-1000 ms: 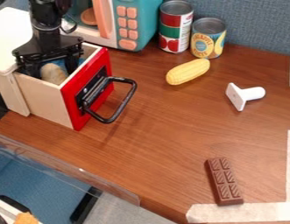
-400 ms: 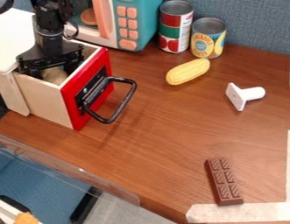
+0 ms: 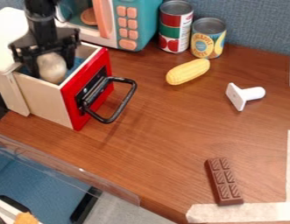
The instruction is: Take out the potato and put on the lower center of the table
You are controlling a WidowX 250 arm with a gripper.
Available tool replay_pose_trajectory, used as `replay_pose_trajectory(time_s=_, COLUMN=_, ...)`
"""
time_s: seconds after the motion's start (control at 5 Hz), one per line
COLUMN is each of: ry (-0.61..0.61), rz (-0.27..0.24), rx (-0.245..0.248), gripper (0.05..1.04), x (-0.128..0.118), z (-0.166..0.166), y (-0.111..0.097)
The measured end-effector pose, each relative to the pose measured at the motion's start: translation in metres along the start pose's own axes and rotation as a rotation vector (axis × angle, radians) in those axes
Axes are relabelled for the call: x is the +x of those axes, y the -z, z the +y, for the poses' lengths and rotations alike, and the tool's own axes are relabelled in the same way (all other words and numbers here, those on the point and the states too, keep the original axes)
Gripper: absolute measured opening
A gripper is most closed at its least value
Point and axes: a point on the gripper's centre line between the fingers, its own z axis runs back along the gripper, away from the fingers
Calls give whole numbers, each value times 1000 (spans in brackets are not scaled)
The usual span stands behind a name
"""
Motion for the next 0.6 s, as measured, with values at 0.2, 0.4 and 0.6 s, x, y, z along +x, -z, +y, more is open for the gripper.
replay_pose_trajectory(time_s=0.2, ry=3, rz=-35, rx=-43, gripper=864, x=6, z=6, y=-28)
replay_pose_trajectory(time_s=0.4, ry=13, rz=-60, rx=-90, gripper=864, x=6, z=8, y=-53)
replay_pose_trajectory(time_s=0.6, ry=71, rz=-71, rx=-148, gripper=864, x=-3, z=3, y=-76)
